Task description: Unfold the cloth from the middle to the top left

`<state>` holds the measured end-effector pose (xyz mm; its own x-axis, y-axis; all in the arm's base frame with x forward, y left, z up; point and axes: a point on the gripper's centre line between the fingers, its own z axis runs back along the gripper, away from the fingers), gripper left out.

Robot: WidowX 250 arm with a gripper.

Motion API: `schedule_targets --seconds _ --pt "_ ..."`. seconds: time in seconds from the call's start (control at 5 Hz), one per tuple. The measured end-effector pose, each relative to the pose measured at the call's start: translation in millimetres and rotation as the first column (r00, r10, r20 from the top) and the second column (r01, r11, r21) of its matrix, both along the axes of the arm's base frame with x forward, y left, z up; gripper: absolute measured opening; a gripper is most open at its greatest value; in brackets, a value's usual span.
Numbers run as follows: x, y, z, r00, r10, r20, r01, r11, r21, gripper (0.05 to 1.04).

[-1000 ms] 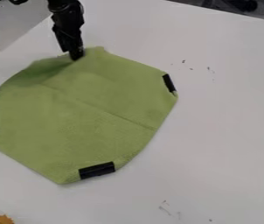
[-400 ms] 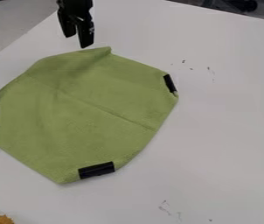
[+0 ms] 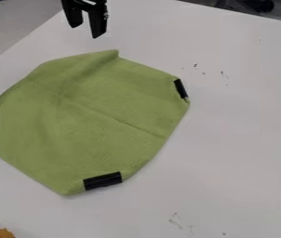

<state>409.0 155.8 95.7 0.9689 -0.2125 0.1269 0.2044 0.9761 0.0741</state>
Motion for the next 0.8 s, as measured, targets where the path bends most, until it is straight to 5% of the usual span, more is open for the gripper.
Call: schedule_targets --seconds 0.8 --pt "0.4 -0.1 1.1 1.0 0.003 0.004 -0.003 1.0 -0.001 1.0"
